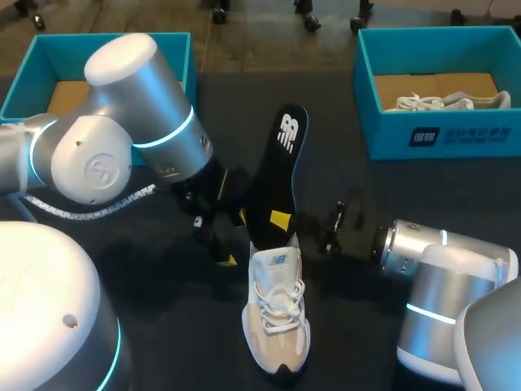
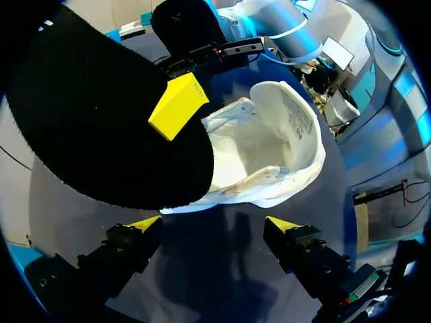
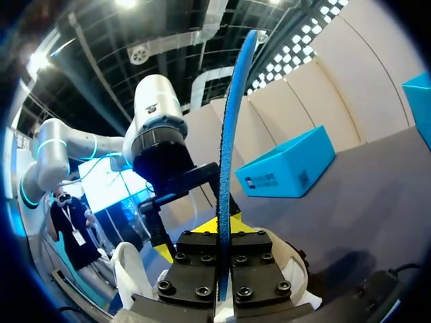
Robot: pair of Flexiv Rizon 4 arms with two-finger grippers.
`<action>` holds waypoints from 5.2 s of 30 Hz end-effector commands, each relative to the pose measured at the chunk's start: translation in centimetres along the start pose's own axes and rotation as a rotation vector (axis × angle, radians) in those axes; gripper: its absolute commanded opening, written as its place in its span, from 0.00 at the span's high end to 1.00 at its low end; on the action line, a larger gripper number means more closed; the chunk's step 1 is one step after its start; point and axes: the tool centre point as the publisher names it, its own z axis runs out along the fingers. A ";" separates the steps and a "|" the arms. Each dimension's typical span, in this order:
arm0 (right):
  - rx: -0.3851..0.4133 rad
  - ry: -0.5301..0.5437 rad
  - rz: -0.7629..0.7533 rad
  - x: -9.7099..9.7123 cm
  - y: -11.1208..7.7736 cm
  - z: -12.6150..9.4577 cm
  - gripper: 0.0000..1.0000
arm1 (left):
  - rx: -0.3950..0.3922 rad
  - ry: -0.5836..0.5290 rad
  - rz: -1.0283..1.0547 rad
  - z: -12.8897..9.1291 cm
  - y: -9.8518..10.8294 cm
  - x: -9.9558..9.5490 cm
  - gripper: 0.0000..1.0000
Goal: Take the shoe out of the shoebox, open the shoe tongue, remove and reinsert the insole, then place the shoe into the shoebox
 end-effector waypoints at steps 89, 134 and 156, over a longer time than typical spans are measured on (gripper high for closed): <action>0.248 0.031 0.016 1.5 -2.3 0.0 0.62 | -0.001 -0.001 0.000 0.1 0.0 0.0 0.00; 0.267 0.028 0.154 0.8 -5.2 0.5 0.96 | -0.001 -0.001 0.000 0.1 0.0 0.0 0.00; 0.206 0.177 0.119 -0.5 -1.0 0.8 0.93 | -0.001 -0.001 0.000 0.1 0.0 0.0 0.00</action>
